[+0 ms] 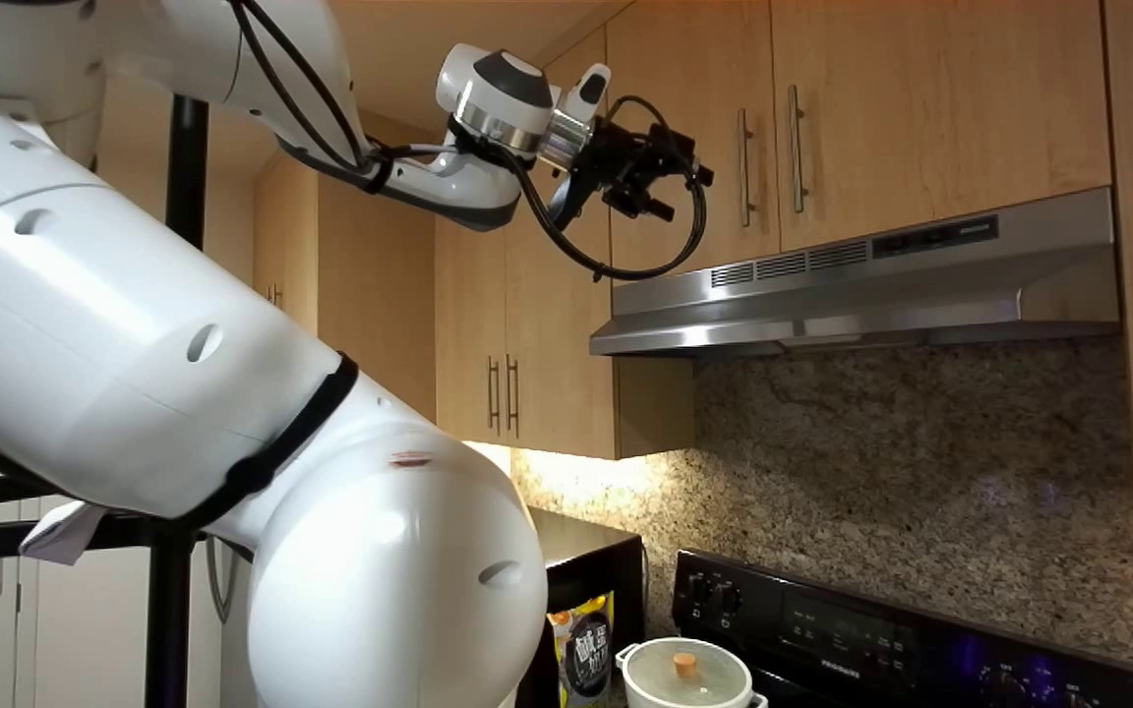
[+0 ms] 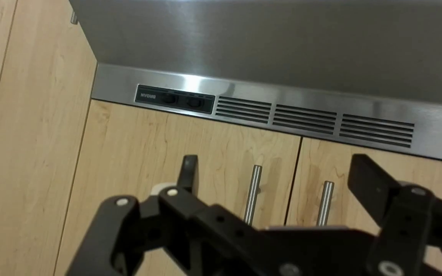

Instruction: Open the top right cabinet door

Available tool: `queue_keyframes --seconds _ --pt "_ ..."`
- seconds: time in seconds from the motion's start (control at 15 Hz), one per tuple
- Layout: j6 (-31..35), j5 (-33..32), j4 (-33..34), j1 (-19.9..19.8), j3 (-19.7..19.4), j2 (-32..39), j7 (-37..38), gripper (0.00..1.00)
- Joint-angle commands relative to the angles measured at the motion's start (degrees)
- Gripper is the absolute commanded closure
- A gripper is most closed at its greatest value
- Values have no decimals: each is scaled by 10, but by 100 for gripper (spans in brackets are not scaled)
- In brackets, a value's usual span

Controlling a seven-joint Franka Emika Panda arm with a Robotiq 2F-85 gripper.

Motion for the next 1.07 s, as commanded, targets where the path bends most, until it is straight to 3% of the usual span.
queue_keyframes --seconds 0.0,0.2,0.4,0.6,1.0 --pt "31 -7 39 -40 11 21 19 0" --pt "33 4 82 -72 24 44 38 0" --pt "13 11 118 -78 34 80 38 0" --pt "-36 30 167 -42 25 145 1 0" --pt "-52 -20 229 -45 37 224 28 0"
